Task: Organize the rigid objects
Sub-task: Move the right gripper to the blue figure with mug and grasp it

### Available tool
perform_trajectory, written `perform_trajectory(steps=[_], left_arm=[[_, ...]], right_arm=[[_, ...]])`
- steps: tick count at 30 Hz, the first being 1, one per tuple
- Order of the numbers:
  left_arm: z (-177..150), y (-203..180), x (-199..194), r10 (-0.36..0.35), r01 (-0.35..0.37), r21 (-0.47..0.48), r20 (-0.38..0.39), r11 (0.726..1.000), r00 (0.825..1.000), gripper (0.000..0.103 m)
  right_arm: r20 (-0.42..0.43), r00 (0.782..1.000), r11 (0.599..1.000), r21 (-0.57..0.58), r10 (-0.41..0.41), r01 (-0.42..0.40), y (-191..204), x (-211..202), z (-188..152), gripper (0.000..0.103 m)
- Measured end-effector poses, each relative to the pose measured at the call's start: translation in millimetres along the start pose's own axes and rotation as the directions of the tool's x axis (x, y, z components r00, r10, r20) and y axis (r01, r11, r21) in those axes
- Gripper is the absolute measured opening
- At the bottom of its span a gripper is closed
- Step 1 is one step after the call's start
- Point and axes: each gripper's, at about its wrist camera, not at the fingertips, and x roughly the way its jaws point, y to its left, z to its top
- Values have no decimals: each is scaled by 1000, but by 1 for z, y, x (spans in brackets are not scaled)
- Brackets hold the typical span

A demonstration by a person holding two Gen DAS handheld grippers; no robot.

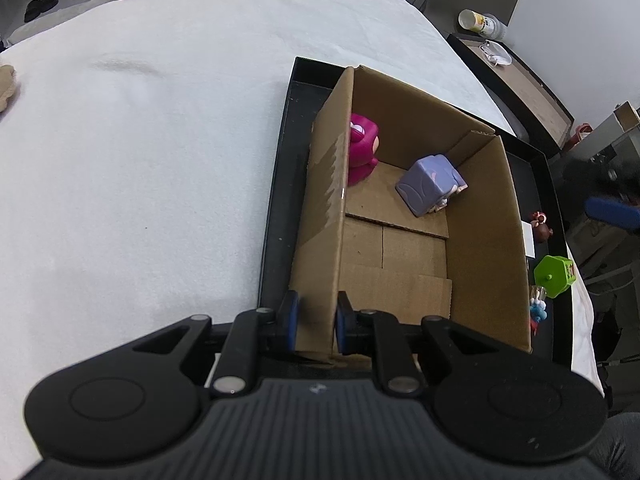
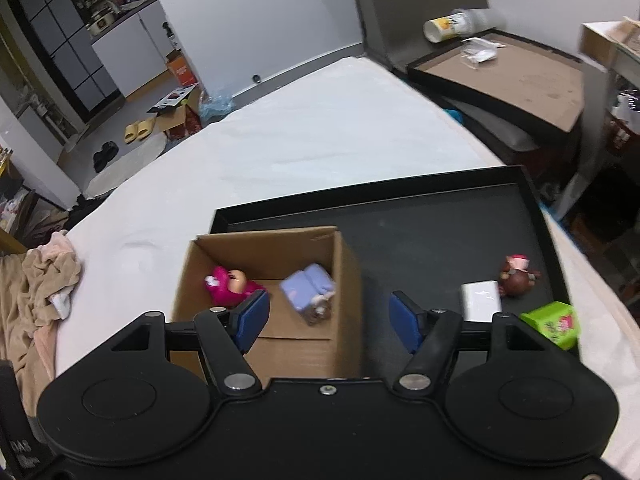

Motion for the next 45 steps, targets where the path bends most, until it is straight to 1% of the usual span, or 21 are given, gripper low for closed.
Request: perform_trajectory(steps=[2, 15, 17, 20, 26, 36, 39, 45], left_arm=[[0, -1, 0, 2, -2, -2, 2, 1000, 1000, 17], [-1, -5, -3, 28, -28, -10, 12, 1000, 1000, 17], [-2, -7, -3, 36, -36, -8, 15, 999, 999, 16], [-2, -7, -2, 43, -43, -12, 15, 999, 999, 16], [-3, -11, -2, 60, -60, -9, 20, 998, 998, 16], [-4, -15, 0, 91, -91, -6, 22, 996, 996, 16], [-5, -16, 2, 98, -98, -7, 19, 995, 995, 16], [-4, -19, 5, 112, -112, -3, 12, 994, 994, 16]], right_arm=[[5, 1000, 1000, 5, -17, 17, -8, -3, -4, 66], [9, 999, 995, 88, -50, 49, -61, -17, -25, 69], [9, 998, 994, 98, -58, 57, -68, -17, -26, 70], [15, 997, 991, 118, -71, 68, -80, -19, -30, 74], [16, 997, 984, 162, -78, 74, -105, -20, -34, 74], [15, 994, 964, 247, -105, 98, -148, -12, -45, 74], [0, 994, 958, 266, -108, 104, -160, -6, -49, 74], [-27, 994, 957, 271, -104, 108, -169, 5, -58, 74]])
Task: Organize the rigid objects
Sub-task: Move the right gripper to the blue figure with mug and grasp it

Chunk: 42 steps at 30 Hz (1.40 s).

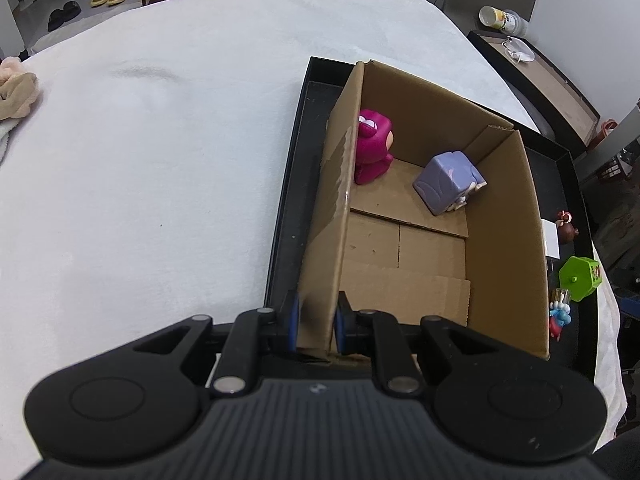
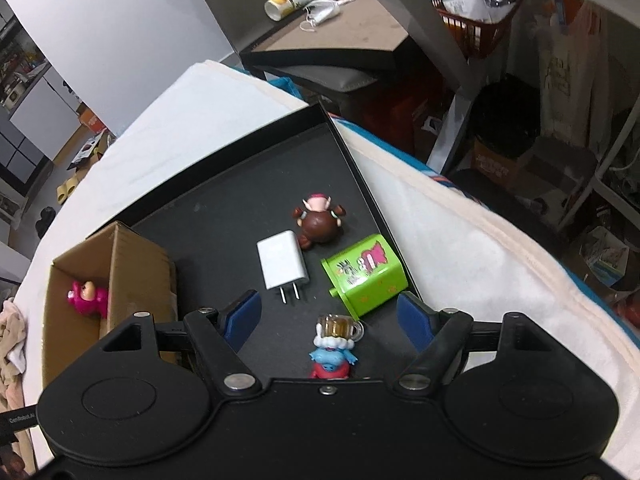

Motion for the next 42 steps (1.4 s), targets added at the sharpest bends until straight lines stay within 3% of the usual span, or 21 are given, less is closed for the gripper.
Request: perform_trajectory(steps=[10, 23, 29, 30, 31, 35, 42], left_arm=[[1, -6, 4, 24, -24, 31, -13, 999, 1000, 16], [1, -8, 7, 26, -26, 45, -16, 999, 1000, 16], [0, -6, 6, 20, -19, 46, -13, 999, 1000, 16], [0, -6, 6, 19, -18, 47, -12, 999, 1000, 16], [0, -5, 6, 18, -17, 47, -13, 999, 1000, 16], [0, -3, 6, 9, -8, 46, -14, 999, 1000, 16], [-1, -3, 4, 3, -3, 50, -9, 999, 1000, 16]], right_arm=[[-68, 997, 1000, -7, -21, 20, -6, 32, -16, 74], [-126, 988, 992, -103, -90, 77, 8, 62, -23, 73], [-139, 980, 976, -185, -143, 116, 17, 70, -30, 50], [-134, 981, 973, -198, -144, 116, 20, 70, -31, 39], [-130, 981, 972, -206, -145, 116, 22, 69, -32, 36], [-144, 983, 979, -188, -110, 83, 21, 64, -35, 35], [-96, 992, 986, -152, -84, 69, 18, 41, -30, 35]])
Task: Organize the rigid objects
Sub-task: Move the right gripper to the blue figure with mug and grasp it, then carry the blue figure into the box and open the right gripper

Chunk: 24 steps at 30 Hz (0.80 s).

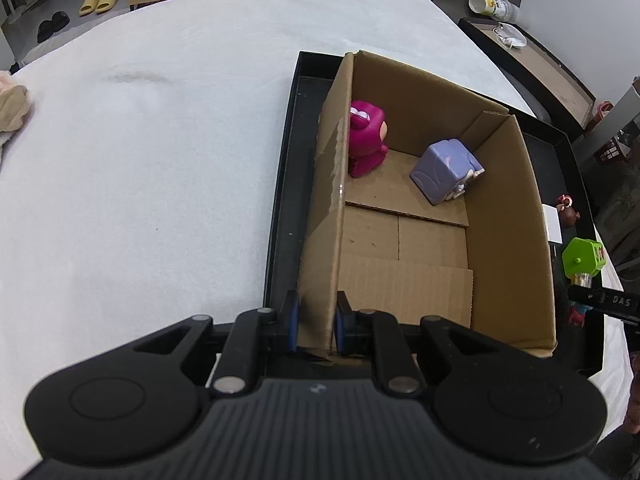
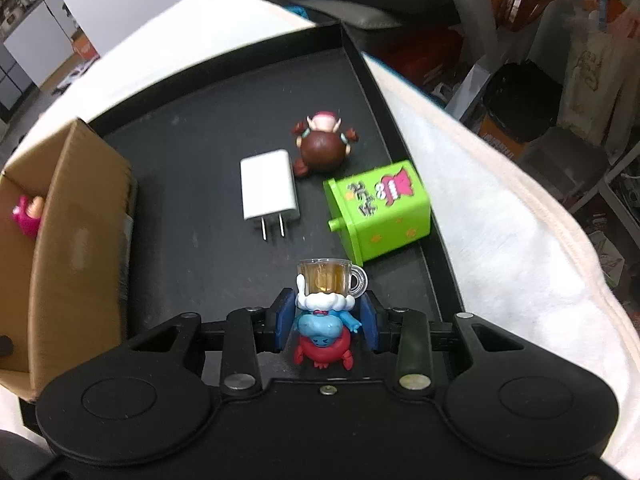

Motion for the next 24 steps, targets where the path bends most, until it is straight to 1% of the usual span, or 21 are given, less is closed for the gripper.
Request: perform_trajectory(steps=[3, 8, 17, 24], left_arm=[[0, -2, -1, 6, -6, 10, 3, 1000, 1000, 16], [-1, 0, 0, -1, 1, 9, 6, 1000, 1000, 16], [-2, 6, -2, -22, 22, -1, 8, 1000, 1000, 16], [-2, 9, -2, -33, 33, -3, 9, 999, 999, 16]], right_arm=[[14, 1000, 1000, -7, 5, -5, 0, -7, 0, 35], [35, 999, 1000, -28, 13, -12, 12, -18, -2, 35], [74, 997, 998, -55, 23, -19, 26, -36, 12, 35], [109, 993, 996, -81, 38, -30, 44, -50, 21, 35]])
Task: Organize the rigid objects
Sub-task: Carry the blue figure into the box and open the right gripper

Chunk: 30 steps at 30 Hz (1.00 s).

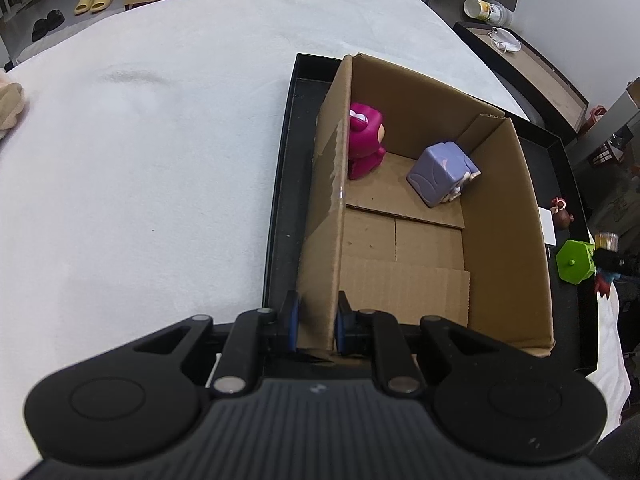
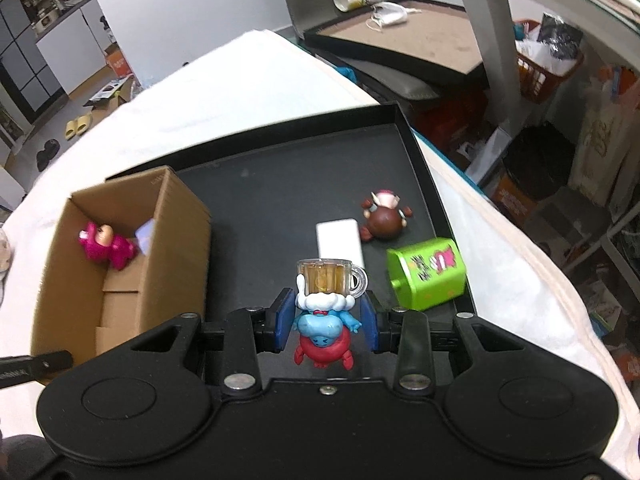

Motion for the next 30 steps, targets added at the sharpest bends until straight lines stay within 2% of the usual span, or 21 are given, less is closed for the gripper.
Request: perform_trajectory(steps=[17, 30], left_arm=[[0, 3, 0, -20, 20, 1, 4, 1000, 1000, 17], [1, 3, 0, -25, 25, 2, 0, 1000, 1000, 17]], right_arm=[[57, 997, 995, -90, 51, -46, 60, -13, 29, 35], [45, 994, 980, -178, 95, -85, 110, -7, 39, 35]])
